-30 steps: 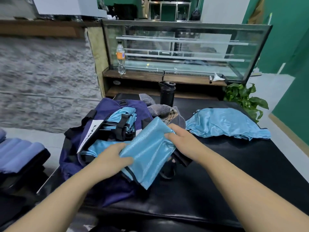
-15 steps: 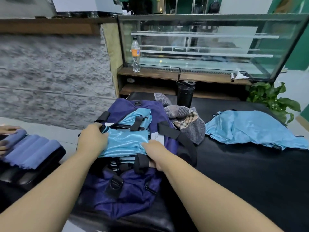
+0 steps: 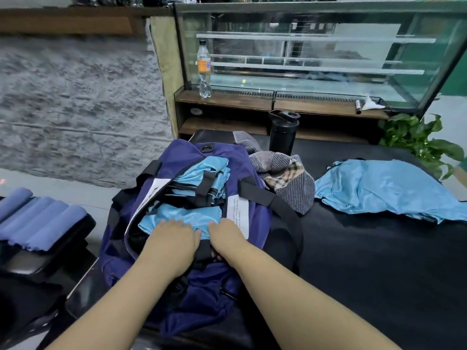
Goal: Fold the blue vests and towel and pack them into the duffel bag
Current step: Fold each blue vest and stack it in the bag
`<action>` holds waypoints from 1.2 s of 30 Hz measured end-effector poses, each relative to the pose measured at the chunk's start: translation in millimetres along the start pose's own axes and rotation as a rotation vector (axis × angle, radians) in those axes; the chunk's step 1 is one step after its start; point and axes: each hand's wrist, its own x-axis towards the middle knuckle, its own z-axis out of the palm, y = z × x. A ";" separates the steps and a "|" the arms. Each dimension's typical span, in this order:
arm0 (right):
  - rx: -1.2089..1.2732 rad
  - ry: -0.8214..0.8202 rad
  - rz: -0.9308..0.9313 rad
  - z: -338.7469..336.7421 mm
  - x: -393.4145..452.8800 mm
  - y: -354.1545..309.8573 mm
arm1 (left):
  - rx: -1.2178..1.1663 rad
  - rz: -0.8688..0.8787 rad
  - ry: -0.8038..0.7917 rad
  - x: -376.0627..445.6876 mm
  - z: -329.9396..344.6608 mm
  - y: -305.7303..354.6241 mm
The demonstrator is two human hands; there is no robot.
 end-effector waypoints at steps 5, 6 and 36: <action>-0.042 0.157 -0.151 10.0 -6.9 8.4 | -0.022 -0.084 -0.122 -11.0 23.9 -13.0; -0.106 0.224 -0.218 10.3 -10.0 9.8 | -0.032 -0.118 -0.081 -14.3 22.3 -10.2; -0.334 0.642 -0.362 -139.8 -79.0 197.3 | -0.969 0.248 0.323 7.1 13.6 180.5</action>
